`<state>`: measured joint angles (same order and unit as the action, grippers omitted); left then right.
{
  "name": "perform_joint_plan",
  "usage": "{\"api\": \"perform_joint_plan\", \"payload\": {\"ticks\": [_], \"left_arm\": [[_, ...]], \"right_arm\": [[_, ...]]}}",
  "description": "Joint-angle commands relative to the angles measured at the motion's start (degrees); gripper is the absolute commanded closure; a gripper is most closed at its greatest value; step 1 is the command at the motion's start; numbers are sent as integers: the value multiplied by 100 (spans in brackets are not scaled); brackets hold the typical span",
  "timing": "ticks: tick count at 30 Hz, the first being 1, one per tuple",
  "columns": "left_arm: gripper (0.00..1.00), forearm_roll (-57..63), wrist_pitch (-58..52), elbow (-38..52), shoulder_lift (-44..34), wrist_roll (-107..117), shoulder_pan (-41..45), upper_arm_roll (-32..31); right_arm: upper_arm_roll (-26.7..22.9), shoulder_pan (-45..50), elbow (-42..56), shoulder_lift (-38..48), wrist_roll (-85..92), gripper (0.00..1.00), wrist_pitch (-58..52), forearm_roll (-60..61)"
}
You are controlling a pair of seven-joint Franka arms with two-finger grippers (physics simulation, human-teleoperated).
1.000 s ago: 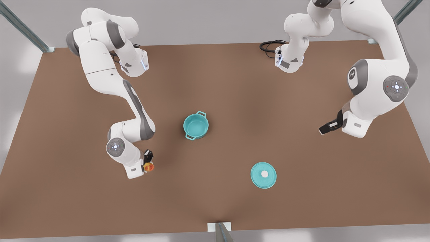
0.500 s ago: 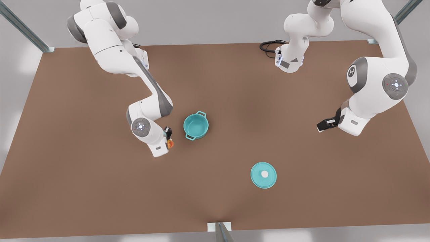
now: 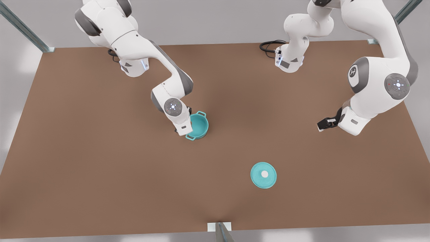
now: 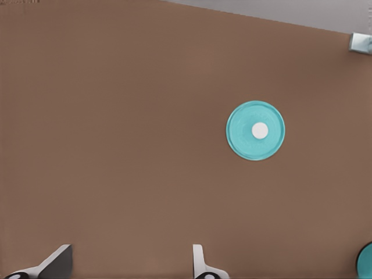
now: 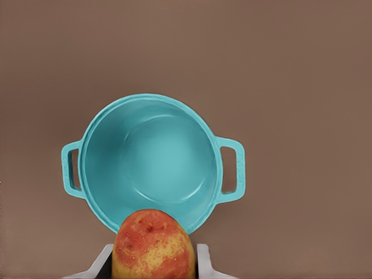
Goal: Open the pot lid and put the potato into the pot
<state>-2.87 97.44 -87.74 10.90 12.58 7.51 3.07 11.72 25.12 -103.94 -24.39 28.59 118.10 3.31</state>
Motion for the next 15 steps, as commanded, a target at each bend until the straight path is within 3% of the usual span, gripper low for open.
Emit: {"api": "perform_joint_plan", "payload": {"ticks": [1,5,15], "left_arm": [[0,-3,-15,3,-18,-766,5,0],[0,-3,-15,3,-18,-766,5,-35],[0,-3,-6,3,-18,-766,5,-44]], "right_arm": [[6,10,40,-127,-1540,59,-120,-67],[-3,36,137,-575,-1567,59,188,-32],[348,36,260,-558,-2208,55,117,-32]]}}
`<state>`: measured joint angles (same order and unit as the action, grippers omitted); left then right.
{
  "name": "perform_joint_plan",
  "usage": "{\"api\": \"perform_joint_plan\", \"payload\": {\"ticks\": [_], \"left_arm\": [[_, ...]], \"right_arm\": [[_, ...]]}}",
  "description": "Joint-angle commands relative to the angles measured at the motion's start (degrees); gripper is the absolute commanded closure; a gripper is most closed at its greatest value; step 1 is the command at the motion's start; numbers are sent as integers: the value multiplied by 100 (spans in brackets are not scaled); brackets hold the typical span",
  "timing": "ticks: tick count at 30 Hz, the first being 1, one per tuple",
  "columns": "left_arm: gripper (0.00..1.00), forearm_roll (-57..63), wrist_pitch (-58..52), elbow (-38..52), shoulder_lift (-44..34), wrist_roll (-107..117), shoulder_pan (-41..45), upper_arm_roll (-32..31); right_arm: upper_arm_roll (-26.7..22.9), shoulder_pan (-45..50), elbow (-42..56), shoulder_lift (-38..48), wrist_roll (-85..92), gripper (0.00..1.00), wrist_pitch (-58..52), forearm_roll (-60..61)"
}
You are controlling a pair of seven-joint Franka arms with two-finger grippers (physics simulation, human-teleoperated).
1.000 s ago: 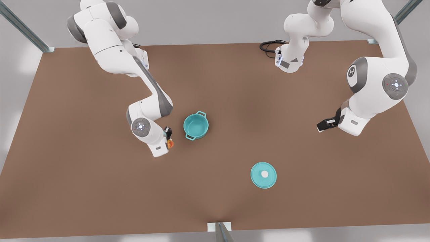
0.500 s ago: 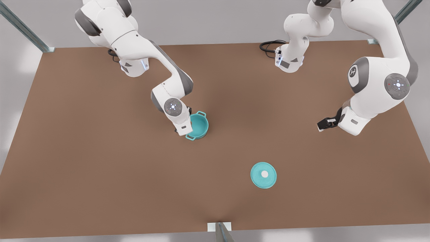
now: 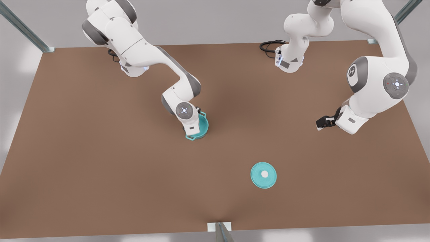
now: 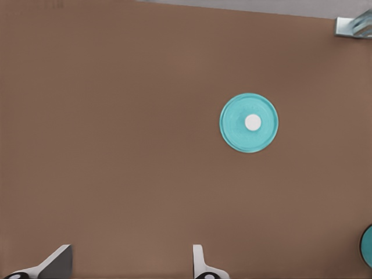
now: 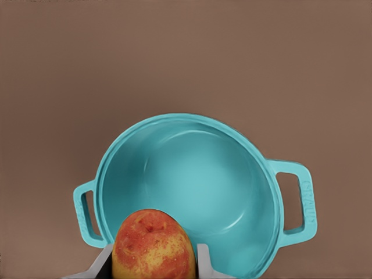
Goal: Open the pot lid and put the potato into the pot
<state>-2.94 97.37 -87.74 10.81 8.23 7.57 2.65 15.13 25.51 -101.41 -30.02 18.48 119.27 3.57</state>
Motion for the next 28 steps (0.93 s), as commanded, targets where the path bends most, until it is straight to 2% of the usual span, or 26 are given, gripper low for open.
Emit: {"api": "perform_joint_plan", "payload": {"ticks": [1,2,6,8,10,11,13,28], "left_arm": [[0,4,-8,3,-8,-330,-1,8],[0,4,-8,3,-8,-330,-1,16],[0,4,-8,3,-8,-339,-1,16],[0,4,-8,3,-8,-330,-1,8],[0,4,-8,3,-8,-330,-1,-1],[0,4,-8,3,-8,-330,-1,-1],[0,4,-8,3,-8,-330,-1,-1],[0,-5,-78,-6,36,-295,-1,-1]], "right_arm": [[7,-2,7,5,-1171,10,9,-75],[7,-2,16,5,-1136,0,9,-67],[-19,-89,34,58,-1136,0,0,-49],[-37,-1135,754,190,-1189,0,-140,-58],[-81,-2409,1871,260,-1584,0,-1134,-102],[-230,-3058,1897,366,-1304,0,-1134,-478],[-362,-3438,1871,656,-1057,0,-1301,-620],[-327,-3509,1835,708,-1294,0,-1705,-629]]}}
